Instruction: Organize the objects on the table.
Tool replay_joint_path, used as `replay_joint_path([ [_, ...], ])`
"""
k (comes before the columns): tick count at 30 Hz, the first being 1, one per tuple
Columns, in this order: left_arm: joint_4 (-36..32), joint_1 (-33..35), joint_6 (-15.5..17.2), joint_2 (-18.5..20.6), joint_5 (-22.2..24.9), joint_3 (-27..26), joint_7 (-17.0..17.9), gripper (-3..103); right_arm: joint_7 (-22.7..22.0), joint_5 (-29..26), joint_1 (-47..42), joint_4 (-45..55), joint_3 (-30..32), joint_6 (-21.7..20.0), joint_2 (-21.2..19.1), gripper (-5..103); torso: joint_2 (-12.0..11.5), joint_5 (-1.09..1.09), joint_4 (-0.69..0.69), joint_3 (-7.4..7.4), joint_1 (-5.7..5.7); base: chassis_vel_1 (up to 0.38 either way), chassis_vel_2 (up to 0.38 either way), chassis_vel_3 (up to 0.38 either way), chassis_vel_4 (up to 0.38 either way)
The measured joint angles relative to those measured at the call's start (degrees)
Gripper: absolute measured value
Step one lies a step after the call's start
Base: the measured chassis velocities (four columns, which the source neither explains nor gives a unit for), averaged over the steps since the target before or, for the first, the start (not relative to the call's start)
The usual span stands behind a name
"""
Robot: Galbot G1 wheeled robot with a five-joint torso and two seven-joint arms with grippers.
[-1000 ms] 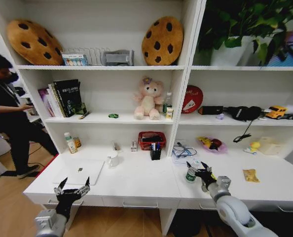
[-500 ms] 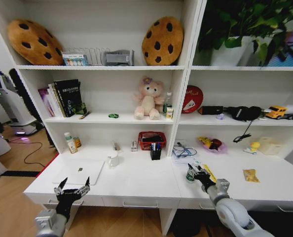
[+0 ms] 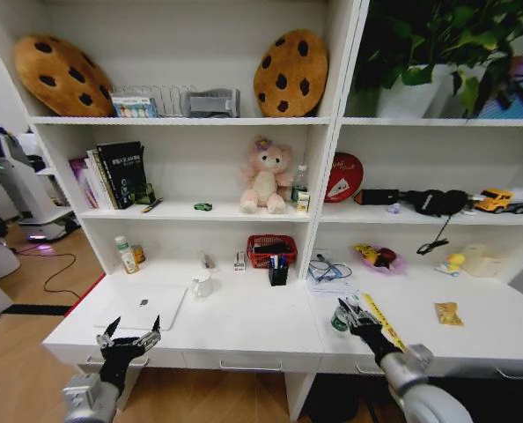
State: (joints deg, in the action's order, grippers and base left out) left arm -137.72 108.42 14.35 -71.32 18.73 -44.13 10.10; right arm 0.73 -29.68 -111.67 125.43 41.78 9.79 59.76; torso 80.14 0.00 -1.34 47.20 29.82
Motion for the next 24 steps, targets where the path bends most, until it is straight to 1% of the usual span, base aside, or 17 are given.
replay_joint_path([
  [1,0.0,0.0,0.0,0.0,0.0,0.0,0.0,100,0.0,0.0,0.0,0.0,0.0,0.0,0.0,24,0.0,0.0,0.0,0.0,0.0,0.0,0.0,0.0,0.0],
  [3,0.0,0.0,0.0,0.0,0.0,0.01,-0.01,100,3.79,5.83,-6.94,-0.47,0.03,7.93,4.93,24,0.0,-0.02,-0.01,0.0,0.0,0.0,0.0,0.0,0.0],
  [4,0.0,0.0,0.0,0.0,0.0,0.01,-0.01,100,3.79,5.83,-6.94,-0.47,0.03,7.93,4.93,24,0.0,-0.02,-0.01,0.0,0.0,0.0,0.0,0.0,0.0],
  [6,0.0,-0.01,0.0,0.0,0.0,0.0,-0.01,100,8.31,13.18,-11.41,-4.52,-0.34,16.28,8.69,24,0.0,0.0,-0.02,0.0,0.0,0.0,0.0,0.0,0.0],
  [7,0.0,-0.01,0.0,0.0,0.0,0.0,-0.01,100,8.31,13.18,-11.41,-4.52,-0.34,16.28,8.69,24,0.0,0.0,-0.02,0.0,0.0,0.0,0.0,0.0,0.0],
  [8,0.0,0.0,0.0,0.0,0.0,0.01,0.0,100,10.19,15.9,-12.98,-7.45,-0.63,20.03,9.87,24,0.0,-0.01,0.0,0.0,0.0,0.0,0.0,0.0,0.0],
  [9,0.0,0.0,0.0,0.0,0.0,0.0,-0.01,100,11.39,17.22,-13.82,-10.48,-1.0,22.36,10.32,24,0.0,-0.01,0.0,-0.01,0.0,0.0,0.0,0.0,0.0],
  [10,0.0,0.0,0.0,0.0,0.0,0.0,0.0,100,12.22,18.12,-14.05,-13.33,-1.17,24.04,10.44,24,0.0,-0.01,0.0,0.0,0.0,0.0,0.0,0.0,0.0],
  [11,0.0,0.0,0.0,0.0,0.0,0.0,0.0,100,12.22,18.12,-14.05,-13.33,-1.17,24.04,10.44,24,0.0,-0.01,0.0,0.0,0.0,0.0,0.0,0.0,0.0],
  [12,0.0,0.0,0.0,0.0,0.0,0.01,-0.01,100,13.01,19.86,-13.31,-17.78,-1.05,26.37,10.5,24,0.0,0.0,-0.01,0.0,0.0,0.0,0.0,0.0,0.0],
  [16,0.0,0.0,0.0,0.0,0.0,0.0,-0.01,100,13.49,20.69,-10.7,-24.61,-0.73,27.82,10.14,24,0.0,0.01,0.01,0.0,0.0,0.0,0.0,0.0,0.0],
  [18,0.0,0.0,0.0,0.0,0.0,0.01,-0.01,100,13.49,20.52,-10.44,-25.16,-0.74,27.81,10.06,24,0.0,0.01,0.01,0.0,0.0,0.0,0.0,0.0,0.0],
  [19,0.0,0.0,0.0,0.0,0.0,0.0,-0.01,100,13.46,19.8,-9.69,-26.75,-0.86,27.7,9.74,24,0.0,0.02,0.01,0.0,0.0,0.0,0.0,0.0,0.0],
  [20,0.0,0.0,0.0,0.0,0.0,0.0,-0.01,100,13.17,17.06,-7.76,-30.2,-1.44,26.53,8.81,24,-0.01,0.01,0.02,0.01,0.0,0.0,0.0,0.0,0.0],
  [21,0.0,0.0,0.0,0.0,0.0,0.0,-0.01,100,13.17,17.06,-7.76,-30.2,-1.44,26.53,8.81,24,-0.01,0.01,0.02,0.01,0.0,0.0,0.0,0.0,0.0],
  [23,0.0,0.0,0.0,0.0,0.0,-0.01,0.02,100,12.02,12.72,-2.96,-36.74,-2.57,24.03,7.56,24,-0.01,0.02,0.02,0.02,0.02,0.0,0.0,0.0,0.0],
  [24,0.0,0.0,0.0,0.0,0.0,-0.01,0.02,100,12.02,12.72,-2.96,-36.74,-2.57,24.03,7.56,24,-0.01,0.02,0.02,0.02,0.02,0.0,0.0,0.0,0.0],
])
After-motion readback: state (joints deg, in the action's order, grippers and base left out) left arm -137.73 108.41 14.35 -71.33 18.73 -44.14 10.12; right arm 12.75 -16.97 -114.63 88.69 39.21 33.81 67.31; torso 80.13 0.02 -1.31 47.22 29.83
